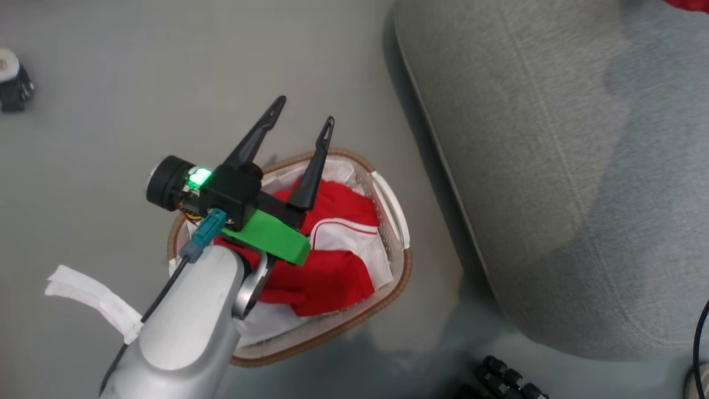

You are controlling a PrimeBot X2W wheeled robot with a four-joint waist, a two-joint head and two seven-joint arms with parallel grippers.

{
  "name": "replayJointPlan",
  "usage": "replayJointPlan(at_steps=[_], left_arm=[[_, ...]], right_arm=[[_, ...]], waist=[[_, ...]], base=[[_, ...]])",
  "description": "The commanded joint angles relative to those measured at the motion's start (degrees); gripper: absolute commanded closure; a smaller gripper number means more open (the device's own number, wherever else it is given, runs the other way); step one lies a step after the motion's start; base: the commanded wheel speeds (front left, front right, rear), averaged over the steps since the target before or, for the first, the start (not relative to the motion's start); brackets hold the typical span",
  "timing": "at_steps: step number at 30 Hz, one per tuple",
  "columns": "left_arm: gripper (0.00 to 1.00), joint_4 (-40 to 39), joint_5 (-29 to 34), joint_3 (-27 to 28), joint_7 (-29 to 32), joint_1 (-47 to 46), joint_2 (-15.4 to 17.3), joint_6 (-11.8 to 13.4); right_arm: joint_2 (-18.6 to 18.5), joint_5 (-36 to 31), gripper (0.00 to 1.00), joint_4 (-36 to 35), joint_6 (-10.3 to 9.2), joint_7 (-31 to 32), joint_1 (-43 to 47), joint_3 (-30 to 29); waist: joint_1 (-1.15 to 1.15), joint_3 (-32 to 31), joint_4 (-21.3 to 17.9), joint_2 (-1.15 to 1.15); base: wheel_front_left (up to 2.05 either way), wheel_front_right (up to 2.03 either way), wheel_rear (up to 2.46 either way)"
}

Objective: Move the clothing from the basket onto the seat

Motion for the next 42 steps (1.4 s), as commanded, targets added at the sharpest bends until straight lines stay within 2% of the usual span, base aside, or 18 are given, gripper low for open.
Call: replayJointPlan(at_steps=[1,8,15,18,19,30,42], left_arm=[[0.00,-0.5,0.7,0.5,0.0,-1.3,0.8,0.4],[0.00,-2.0,1.7,1.2,0.0,-2.1,2.2,0.8],[0.00,-1.7,2.0,0.9,0.0,-2.0,1.7,0.7],[0.00,-1.3,1.9,0.7,0.0,-1.4,1.7,0.5],[0.00,-1.3,1.7,0.6,0.0,-1.2,1.6,0.4],[0.00,-0.3,0.3,1.1,0.0,1.3,1.2,-0.3],[0.00,0.7,-0.1,4.6,0.0,6.5,-1.0,-0.6]], right_arm=[[0.3,-1.0,1.00,1.3,-0.08,0.0,-0.6,-0.3],[2.7,-2.5,1.00,6.2,-0.08,0.0,3.7,-1.7],[5.2,-1.7,1.00,6.6,-0.08,0.0,9.7,-4.0],[5.9,-1.2,0.55,6.3,-0.08,0.0,12.0,-3.5],[5.9,-1.3,0.00,6.2,-0.08,0.0,12.7,-3.6],[8.2,-1.8,0.00,3.7,-0.08,0.0,21.7,-2.2],[8.7,-3.2,0.00,3.4,-0.08,0.0,31.2,-0.4]], waist=[[-0.01,8.2,2.4,0.00],[-0.01,11.6,2.4,0.00],[-0.01,11.3,2.2,0.00],[-0.01,10.5,1.8,0.00],[-0.01,10.2,1.7,0.00],[-0.01,4.1,1.2,0.00],[-0.01,-7.2,2.9,0.00]], base=[[0.00,0.00,0.00],[0.00,0.00,0.00],[0.00,0.00,0.00],[0.00,0.00,0.00],[0.00,0.00,0.00],[0.00,0.00,0.00],[0.00,0.00,0.00]])
